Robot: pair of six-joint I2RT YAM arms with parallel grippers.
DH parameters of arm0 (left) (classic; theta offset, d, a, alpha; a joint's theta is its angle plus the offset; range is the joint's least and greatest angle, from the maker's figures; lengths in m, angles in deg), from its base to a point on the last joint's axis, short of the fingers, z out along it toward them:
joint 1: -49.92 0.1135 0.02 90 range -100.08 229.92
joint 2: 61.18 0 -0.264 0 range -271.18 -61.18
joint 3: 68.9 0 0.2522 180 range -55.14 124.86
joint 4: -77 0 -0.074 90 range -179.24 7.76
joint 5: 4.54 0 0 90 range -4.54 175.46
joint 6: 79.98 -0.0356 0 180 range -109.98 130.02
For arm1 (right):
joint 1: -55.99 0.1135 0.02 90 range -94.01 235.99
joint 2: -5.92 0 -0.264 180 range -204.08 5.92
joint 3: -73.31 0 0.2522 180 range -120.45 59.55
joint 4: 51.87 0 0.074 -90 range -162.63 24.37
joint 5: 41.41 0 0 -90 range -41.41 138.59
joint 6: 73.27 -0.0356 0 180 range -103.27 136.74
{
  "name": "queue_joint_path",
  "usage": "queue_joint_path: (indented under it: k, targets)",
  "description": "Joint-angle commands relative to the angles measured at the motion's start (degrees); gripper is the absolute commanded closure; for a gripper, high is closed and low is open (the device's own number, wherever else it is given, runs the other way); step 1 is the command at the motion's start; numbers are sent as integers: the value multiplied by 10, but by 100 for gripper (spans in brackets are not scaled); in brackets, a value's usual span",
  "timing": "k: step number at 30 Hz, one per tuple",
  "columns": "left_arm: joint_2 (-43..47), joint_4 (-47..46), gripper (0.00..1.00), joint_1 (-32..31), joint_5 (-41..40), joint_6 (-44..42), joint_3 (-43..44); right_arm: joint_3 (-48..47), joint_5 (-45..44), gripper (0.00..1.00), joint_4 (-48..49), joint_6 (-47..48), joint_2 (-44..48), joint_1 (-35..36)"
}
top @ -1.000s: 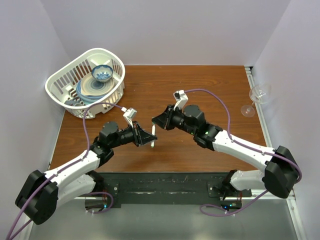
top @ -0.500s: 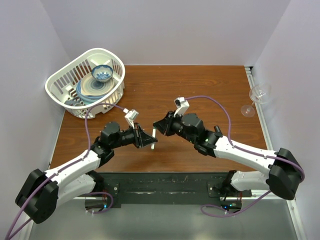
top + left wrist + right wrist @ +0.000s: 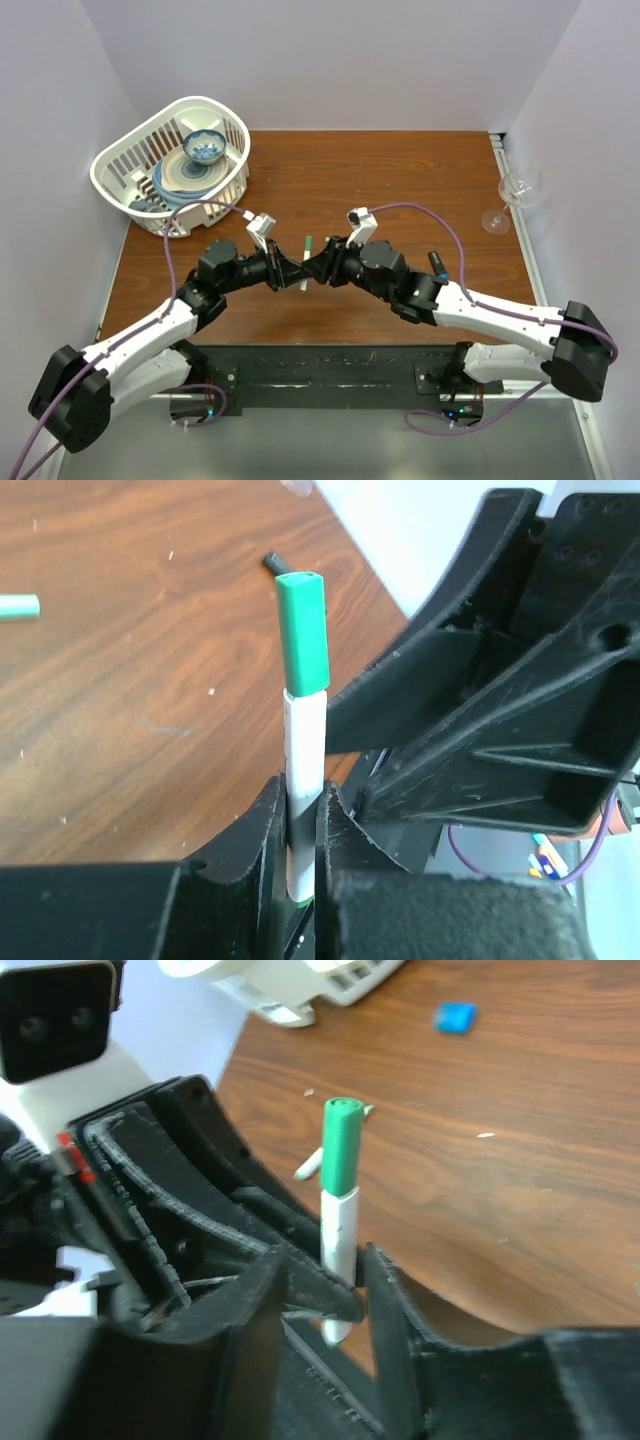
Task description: Insert the pens into the pen caps
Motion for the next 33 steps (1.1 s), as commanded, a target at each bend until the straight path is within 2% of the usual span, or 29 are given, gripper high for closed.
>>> queue_joint_path:
  k: [1,4,9,14,20,27,33]
  targets:
    - [42,-15,100,2,-24,-32,24,-54,24,51,-36,9,24,5]
    - [62,-8,100,2,-24,-37,22,-66,35,43,-45,20,35,5]
    - [82,4,100,2,-11,-47,18,-103,29,39,-89,51,50,5]
    - [111,2,100,2,7,-55,2,-152,3,40,-144,97,56,4]
    - [142,-18,100,2,35,-50,-13,-177,39,41,-127,164,56,3]
    - [145,-47,100,2,91,-31,-18,-234,84,43,-147,168,19,1]
    - [152,-29,100,2,87,-43,-16,-256,82,46,-160,151,-5,1]
